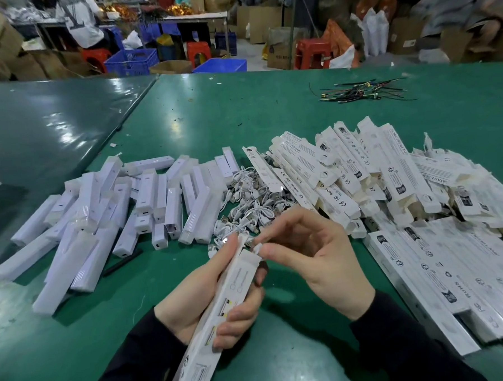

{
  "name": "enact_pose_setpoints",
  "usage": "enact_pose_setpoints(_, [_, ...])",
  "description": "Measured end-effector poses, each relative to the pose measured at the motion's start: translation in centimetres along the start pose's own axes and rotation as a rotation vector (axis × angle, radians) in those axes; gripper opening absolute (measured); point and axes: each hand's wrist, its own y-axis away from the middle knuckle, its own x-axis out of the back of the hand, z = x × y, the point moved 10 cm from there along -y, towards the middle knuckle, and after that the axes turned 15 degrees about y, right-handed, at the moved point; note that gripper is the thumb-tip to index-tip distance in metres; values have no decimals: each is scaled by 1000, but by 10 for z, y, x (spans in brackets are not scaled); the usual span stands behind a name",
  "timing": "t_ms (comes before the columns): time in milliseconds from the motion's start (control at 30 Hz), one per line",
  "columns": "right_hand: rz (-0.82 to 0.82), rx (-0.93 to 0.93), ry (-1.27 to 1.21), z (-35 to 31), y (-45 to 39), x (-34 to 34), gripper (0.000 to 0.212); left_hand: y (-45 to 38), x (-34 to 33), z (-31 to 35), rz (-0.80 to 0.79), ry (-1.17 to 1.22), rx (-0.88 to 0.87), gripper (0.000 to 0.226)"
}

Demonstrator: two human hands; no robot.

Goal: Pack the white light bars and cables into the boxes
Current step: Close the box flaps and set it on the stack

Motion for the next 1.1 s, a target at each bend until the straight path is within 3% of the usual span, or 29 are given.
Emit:
enact_pose_setpoints(167, [-16,22,-15,-8,1,-4,14,2,-4,-4,-39,-3,27,61])
enact_pose_setpoints(267, [63,-8,-53,-6,-1,8,20,3,-11,-3,-112,-11,18,56])
enact_pose_setpoints(367, [107,12,-43,-9,-2,17,12,4,-14,-1,-146,-4,4,53])
enact_pose_setpoints(533, [15,-3,-28,-5,-1,5,12,2,-12,-7,-95,-49,57,65])
enact_pose_setpoints(667, [-5,14,37,-7,1,2,16,1,-18,-6,-154,-51,81,73])
enact_pose_setpoints(1000, [-252,-73,-37,-8,3,-14,26,3,-17,-11,-166,-42,100,68])
enact_pose_setpoints(1100, [-238,-125,-27,-1,3,-14,28,2,-22,-11,-200,-45,108,74])
